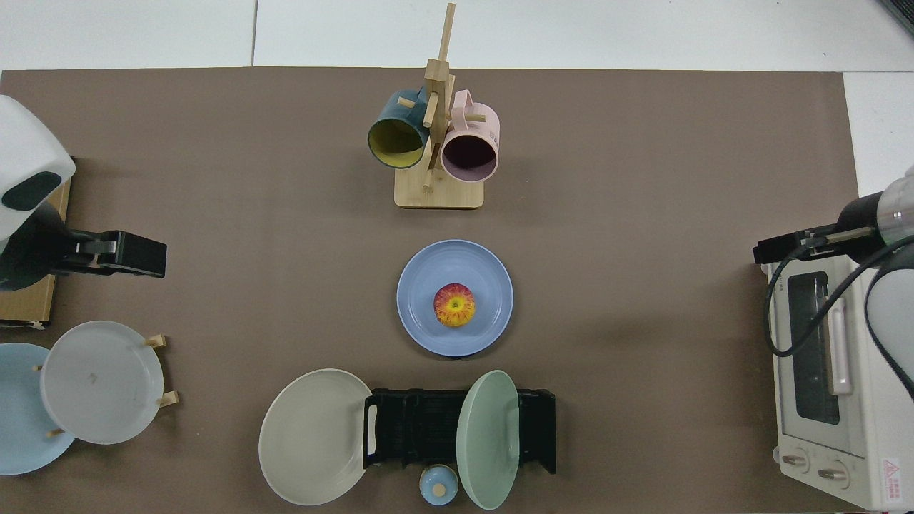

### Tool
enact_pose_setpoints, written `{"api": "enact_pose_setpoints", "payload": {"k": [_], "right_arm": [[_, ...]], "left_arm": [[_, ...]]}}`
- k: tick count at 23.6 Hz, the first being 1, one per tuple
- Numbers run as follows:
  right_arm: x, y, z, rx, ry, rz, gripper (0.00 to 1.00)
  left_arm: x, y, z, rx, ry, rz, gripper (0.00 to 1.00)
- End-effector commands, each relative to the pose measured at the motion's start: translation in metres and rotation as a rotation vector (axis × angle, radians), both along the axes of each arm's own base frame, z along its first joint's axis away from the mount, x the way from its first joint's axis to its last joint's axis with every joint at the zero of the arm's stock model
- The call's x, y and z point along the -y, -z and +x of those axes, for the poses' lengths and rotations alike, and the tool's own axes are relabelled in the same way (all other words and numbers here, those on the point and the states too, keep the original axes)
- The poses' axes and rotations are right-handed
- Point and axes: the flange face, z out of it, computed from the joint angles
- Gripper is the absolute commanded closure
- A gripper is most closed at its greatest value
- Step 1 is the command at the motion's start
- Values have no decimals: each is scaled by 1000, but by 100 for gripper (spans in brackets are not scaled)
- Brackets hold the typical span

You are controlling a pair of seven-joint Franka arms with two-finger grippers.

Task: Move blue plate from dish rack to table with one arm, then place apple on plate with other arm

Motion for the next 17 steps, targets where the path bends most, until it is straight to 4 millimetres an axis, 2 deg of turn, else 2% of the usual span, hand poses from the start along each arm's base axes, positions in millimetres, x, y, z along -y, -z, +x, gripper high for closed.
{"api": "enact_pose_setpoints", "payload": {"k": [1, 17], "right_arm": [[1, 0, -4, -10, -14, -26, 0], [2, -3, -5, -3, 45, -24, 0]], "left_arm": [[-4, -5, -4, -5, -3, -5, 0], [-4, -5, -4, -4, -3, -5, 0]]}}
